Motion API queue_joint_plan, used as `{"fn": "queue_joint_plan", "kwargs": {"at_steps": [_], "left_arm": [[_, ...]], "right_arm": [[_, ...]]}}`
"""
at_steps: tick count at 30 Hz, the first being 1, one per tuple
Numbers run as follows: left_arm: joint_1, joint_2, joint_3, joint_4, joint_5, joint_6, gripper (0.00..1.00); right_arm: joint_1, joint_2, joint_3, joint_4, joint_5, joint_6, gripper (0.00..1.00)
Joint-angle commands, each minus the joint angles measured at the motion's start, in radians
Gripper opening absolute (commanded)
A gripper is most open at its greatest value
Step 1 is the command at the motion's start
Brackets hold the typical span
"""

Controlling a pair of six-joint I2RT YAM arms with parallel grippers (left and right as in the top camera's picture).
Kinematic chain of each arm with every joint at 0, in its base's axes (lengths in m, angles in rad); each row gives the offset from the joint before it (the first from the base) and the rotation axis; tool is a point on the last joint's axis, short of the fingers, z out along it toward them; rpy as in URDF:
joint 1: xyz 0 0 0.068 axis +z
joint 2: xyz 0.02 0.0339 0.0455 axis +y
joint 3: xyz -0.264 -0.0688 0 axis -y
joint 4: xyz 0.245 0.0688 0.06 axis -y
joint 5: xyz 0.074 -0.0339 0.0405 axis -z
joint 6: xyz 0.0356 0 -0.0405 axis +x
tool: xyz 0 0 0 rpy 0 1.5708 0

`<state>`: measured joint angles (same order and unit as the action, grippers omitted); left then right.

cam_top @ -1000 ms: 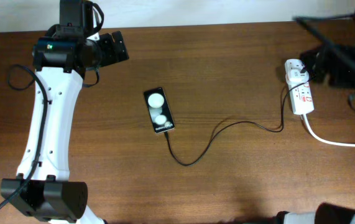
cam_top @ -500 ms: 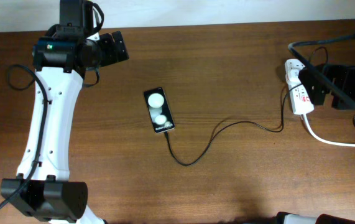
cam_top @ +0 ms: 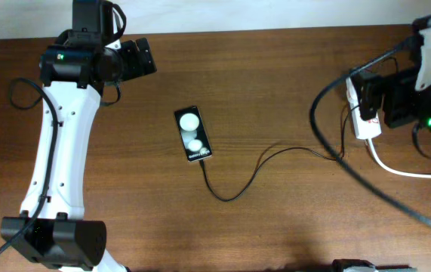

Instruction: Plug charger to phone and switch on socket

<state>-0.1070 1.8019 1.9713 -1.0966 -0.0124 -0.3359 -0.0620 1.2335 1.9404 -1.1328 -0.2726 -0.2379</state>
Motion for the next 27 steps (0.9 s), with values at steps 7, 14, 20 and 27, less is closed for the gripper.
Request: {"fn": "queue_joint_plan", "kwargs": {"at_steps": [7, 14, 20, 27], "left_arm": [[-0.002, -0.006, 0.001, 0.002, -0.01, 0.005, 0.99], [-0.002, -0.006, 0.001, 0.002, -0.01, 0.005, 0.99], [-0.002, -0.006, 0.001, 0.002, -0.01, 0.005, 0.99], [-0.002, -0.006, 0.001, 0.002, -0.01, 0.005, 0.99]], "right_arm": [[0.011, -0.517, -0.783, 0.466, 0.023, -0.005, 0.99], [0.011, -0.87, -1.316, 0.838, 0.022, -0.005, 0.99], [0.011, -1.073, -1.641, 1.016, 0.015, -0.005, 0.99], [0.038, -1.208, -1.845, 1.113, 0.016, -0.005, 0.99]]}}
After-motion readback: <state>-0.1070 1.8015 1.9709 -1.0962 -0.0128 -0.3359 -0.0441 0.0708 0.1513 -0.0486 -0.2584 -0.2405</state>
